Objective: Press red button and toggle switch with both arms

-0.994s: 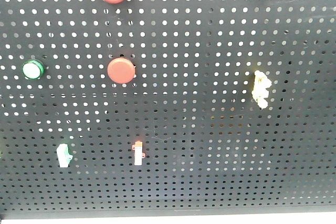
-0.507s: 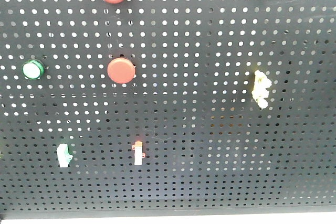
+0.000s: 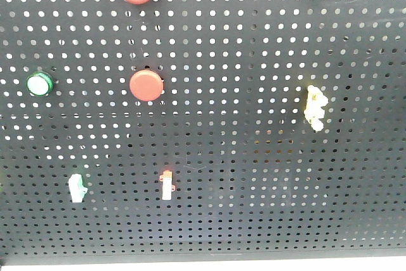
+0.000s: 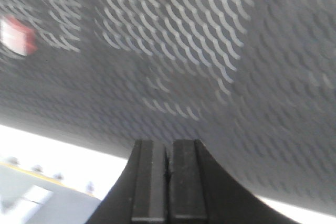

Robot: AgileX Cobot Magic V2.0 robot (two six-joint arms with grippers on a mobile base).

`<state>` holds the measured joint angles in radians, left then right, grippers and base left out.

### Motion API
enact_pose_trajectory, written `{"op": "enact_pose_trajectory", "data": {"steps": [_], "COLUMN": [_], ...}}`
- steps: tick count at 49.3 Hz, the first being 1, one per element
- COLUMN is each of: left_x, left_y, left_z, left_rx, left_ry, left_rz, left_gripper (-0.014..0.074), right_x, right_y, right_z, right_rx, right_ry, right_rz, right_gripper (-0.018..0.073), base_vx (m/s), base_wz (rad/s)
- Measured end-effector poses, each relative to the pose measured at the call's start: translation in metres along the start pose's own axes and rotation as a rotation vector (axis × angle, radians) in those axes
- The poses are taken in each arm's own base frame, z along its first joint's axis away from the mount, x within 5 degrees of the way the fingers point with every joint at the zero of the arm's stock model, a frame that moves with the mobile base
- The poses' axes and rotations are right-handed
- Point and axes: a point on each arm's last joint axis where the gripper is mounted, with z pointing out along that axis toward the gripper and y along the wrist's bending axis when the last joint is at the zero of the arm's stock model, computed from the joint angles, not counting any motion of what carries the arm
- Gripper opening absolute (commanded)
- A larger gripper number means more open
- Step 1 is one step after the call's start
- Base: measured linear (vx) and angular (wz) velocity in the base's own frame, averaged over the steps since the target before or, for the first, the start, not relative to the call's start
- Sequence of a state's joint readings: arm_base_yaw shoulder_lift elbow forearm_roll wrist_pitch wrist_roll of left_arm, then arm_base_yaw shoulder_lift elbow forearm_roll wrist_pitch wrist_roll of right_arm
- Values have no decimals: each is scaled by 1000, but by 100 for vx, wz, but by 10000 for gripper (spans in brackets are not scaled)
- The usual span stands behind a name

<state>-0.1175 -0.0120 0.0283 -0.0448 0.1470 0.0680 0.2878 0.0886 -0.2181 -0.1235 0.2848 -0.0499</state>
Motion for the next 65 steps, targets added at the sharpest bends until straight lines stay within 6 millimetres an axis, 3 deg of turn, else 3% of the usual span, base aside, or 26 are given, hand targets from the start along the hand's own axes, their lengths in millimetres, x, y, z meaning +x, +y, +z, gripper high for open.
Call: {"op": "enact_pose_trajectory", "data": {"steps": [7, 18, 32, 65], "left_x": [0, 0, 0, 0], "left_y": [0, 0, 0, 0], "left_z": [0, 0, 0, 0], "left_rx": [0, 0, 0, 0], "left_ry": [0, 0, 0, -1], "left_rz": [0, -1, -1, -1], "left_gripper": [1, 1, 1, 1], "right_x": [34, 62, 60, 60], "right_y": [4, 0, -6, -6], "right_z": [9, 11, 5, 5], "right_rx": [33, 193, 310, 315], "right_ry": [54, 41, -38, -38], "right_rz": [12, 110, 188, 195], "right_gripper": [-3, -3, -3, -3], "base_vx": [0, 0, 0, 0], "base_wz": [0, 0, 0, 0]}}
